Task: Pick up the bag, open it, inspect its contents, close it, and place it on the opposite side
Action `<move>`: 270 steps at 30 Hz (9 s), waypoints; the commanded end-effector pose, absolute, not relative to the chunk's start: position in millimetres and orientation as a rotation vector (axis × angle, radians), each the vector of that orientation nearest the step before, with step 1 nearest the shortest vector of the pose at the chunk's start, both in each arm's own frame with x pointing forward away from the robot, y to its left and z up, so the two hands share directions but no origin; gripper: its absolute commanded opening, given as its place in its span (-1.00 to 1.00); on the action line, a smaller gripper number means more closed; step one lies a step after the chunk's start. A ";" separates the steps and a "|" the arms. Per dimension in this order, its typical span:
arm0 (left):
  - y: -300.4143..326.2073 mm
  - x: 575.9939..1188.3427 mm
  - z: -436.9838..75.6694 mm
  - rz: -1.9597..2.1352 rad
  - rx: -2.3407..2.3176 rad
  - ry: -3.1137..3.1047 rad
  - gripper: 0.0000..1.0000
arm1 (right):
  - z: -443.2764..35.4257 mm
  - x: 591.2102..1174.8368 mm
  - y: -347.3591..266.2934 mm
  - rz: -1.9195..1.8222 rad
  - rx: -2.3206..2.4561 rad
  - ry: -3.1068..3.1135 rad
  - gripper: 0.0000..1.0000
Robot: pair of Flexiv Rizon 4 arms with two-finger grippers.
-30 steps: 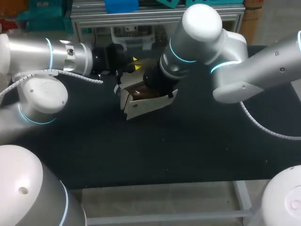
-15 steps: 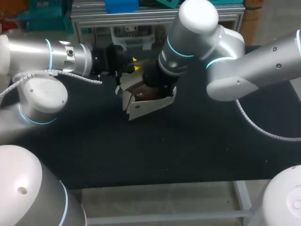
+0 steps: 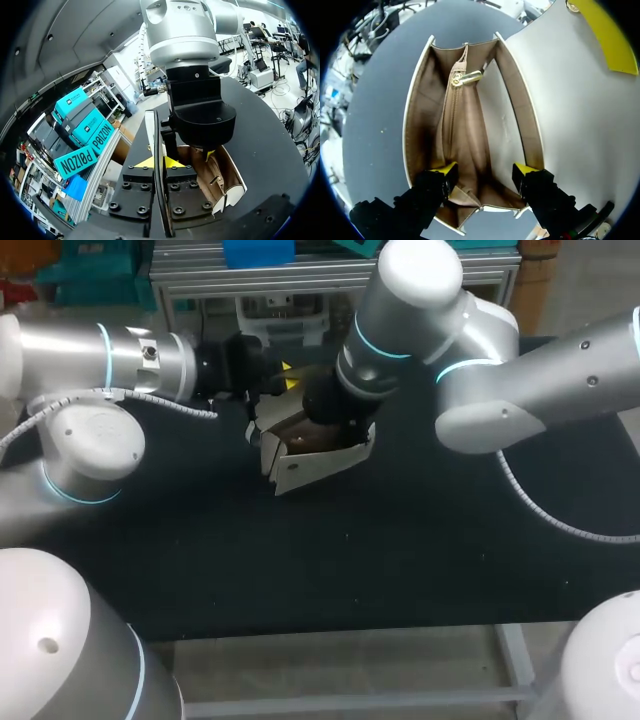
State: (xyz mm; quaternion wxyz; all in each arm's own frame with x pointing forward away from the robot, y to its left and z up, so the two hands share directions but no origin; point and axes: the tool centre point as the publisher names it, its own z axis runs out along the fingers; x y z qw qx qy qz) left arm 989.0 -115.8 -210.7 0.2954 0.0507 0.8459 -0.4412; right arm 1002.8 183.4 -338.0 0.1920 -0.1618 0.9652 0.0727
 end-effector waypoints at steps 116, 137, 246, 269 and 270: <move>-130.0 1024.8 -354.5 -1.241 0.172 2.488 -1.00 | -372.8 908.3 156.7 0.156 -0.211 2.243 -0.36; -129.4 1030.7 -364.5 -1.239 0.172 2.522 -1.00 | -379.6 911.4 159.4 0.146 -0.202 2.187 -1.00; -137.9 951.1 -377.2 -1.156 0.701 2.217 -1.00 | -383.4 912.0 155.9 0.149 -0.136 2.187 -1.00; -110.4 945.3 -373.6 -1.154 0.762 2.245 -1.00 | -383.4 912.0 155.9 0.149 -0.136 2.187 -1.00; -111.3 944.8 -375.2 -1.153 0.765 2.246 -1.00 | -383.4 912.0 155.9 0.149 -0.136 2.187 -1.00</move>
